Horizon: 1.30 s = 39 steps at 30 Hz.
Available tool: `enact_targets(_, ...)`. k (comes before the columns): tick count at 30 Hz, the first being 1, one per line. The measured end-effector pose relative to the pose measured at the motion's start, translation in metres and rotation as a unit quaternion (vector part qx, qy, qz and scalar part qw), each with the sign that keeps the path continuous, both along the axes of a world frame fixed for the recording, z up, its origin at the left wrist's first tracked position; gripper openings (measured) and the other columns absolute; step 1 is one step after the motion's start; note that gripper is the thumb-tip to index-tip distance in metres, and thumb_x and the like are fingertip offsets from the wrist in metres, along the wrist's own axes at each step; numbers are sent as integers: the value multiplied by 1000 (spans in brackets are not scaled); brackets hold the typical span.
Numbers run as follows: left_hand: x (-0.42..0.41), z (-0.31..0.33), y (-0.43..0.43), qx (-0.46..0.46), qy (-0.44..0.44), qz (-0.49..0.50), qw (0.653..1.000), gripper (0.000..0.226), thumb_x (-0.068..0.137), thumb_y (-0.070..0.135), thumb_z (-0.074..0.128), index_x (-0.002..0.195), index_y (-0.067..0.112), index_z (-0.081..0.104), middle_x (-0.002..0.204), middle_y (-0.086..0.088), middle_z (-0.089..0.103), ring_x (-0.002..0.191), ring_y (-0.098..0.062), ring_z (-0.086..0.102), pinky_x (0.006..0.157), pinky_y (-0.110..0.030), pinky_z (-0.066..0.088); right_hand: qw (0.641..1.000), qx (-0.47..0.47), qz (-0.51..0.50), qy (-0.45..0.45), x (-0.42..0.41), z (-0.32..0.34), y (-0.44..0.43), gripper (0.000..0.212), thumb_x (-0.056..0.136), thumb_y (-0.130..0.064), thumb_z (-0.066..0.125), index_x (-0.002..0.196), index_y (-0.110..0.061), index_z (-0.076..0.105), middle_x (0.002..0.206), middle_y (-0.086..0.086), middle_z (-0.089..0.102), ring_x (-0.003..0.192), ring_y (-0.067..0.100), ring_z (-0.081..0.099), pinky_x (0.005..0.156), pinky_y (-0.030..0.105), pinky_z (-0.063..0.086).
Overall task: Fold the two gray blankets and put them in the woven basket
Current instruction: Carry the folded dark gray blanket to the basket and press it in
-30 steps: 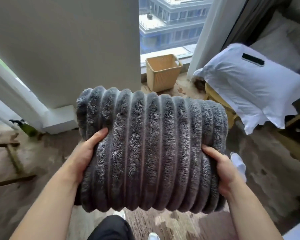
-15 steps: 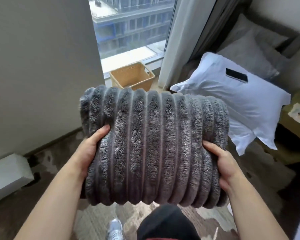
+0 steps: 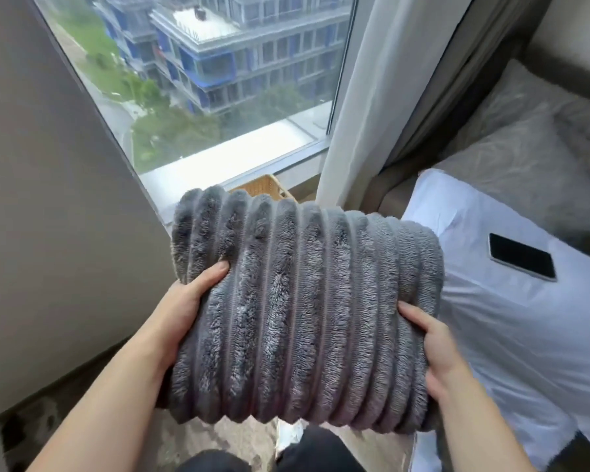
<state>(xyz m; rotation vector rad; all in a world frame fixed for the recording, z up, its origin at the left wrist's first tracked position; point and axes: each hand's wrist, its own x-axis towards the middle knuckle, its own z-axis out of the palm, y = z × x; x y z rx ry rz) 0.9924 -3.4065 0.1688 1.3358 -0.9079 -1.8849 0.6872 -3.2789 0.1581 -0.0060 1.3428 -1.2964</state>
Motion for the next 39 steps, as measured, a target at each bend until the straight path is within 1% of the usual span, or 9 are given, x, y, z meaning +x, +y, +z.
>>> enact_targets(5,10,7,-103,2,-20,82,996,64,52,52,81,108,22,72,103,-13,73,93,-31,71,87,-43,53,997,-19,70,7,-10,8,-151,46,68,-21,69,109,0,70,108,25,69,95,40,68,82,48,56)
enact_targets(8,19,-11,-167,31,-19,117,992,70,46,54,84,106,19,73,102,-16,73,91,-34,70,89,-49,53,995,-4,102,-3,-6,-4,-233,46,68,-21,70,109,-1,71,108,25,69,98,41,68,82,49,55)
enact_targets(12,22,-50,-266,78,-19,112,990,79,41,58,87,108,17,73,105,-18,71,98,-38,67,97,-56,46,993,26,113,-6,-6,-34,-335,42,65,-21,72,103,-3,73,107,25,70,95,42,68,77,48,56)
enact_targets(19,0,-95,-415,96,-4,123,988,82,40,55,87,112,20,70,103,-15,73,91,-33,70,94,-54,49,987,78,139,34,-23,-79,-494,53,66,-23,73,113,0,67,107,25,70,94,41,69,73,47,57)
enact_targets(22,3,-115,-447,119,-1,147,982,83,41,55,86,114,19,69,101,-14,73,84,-31,72,86,-47,53,976,109,184,29,-22,-98,-545,52,66,-25,72,112,-1,67,106,23,71,93,39,70,70,43,57)
enact_targets(26,4,-166,-468,173,5,163,971,79,44,58,84,112,21,70,103,-10,73,92,-31,70,92,-49,51,950,151,269,55,-30,-147,-602,57,62,-32,77,113,-7,69,109,19,71,97,37,70,81,44,54)
enact_targets(28,2,-202,-473,186,-11,194,963,79,44,60,81,114,23,69,103,-8,74,92,-30,70,91,-48,52,935,167,307,57,-31,-187,-626,58,61,-33,77,112,-7,70,110,19,71,97,37,70,78,43,55)
enact_targets(34,4,-322,-489,238,-55,272,931,80,38,64,77,106,22,70,88,-3,76,76,-22,74,62,-30,56,896,226,378,60,-16,-315,-698,60,61,-31,78,113,-5,68,110,20,70,98,39,69,81,47,55)
enact_targets(39,25,-406,-501,288,-81,247,922,94,33,77,72,113,27,67,95,8,75,85,-14,72,84,-32,52,881,235,402,88,9,-403,-720,67,62,-34,82,121,-11,62,112,18,70,100,39,68,89,55,52)
